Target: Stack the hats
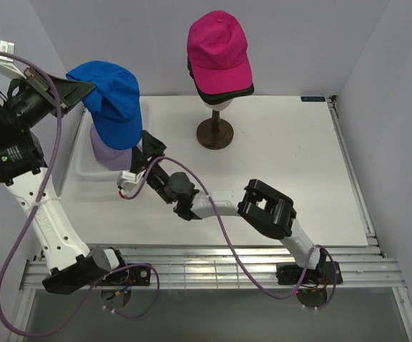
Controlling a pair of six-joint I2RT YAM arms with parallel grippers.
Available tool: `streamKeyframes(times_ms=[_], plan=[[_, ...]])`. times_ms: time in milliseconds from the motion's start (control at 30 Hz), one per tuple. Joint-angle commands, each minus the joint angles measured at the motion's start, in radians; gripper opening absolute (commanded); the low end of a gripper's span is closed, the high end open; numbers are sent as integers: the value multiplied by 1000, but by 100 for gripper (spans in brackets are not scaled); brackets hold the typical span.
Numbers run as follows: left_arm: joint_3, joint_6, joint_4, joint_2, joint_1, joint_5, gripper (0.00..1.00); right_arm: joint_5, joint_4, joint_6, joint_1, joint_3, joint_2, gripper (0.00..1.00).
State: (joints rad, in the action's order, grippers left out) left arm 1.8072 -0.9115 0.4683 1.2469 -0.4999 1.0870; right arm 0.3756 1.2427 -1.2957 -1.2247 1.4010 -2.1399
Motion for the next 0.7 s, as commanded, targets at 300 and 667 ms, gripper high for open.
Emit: streamKeyframes(times_ms=[300,667], plan=[[-9,-6,-23,-41,1,13,0,256,411,-119,14,383,-123,73],[-115,158,19,-14,1,-137,0,367,454,-177,-35,164,55,8]])
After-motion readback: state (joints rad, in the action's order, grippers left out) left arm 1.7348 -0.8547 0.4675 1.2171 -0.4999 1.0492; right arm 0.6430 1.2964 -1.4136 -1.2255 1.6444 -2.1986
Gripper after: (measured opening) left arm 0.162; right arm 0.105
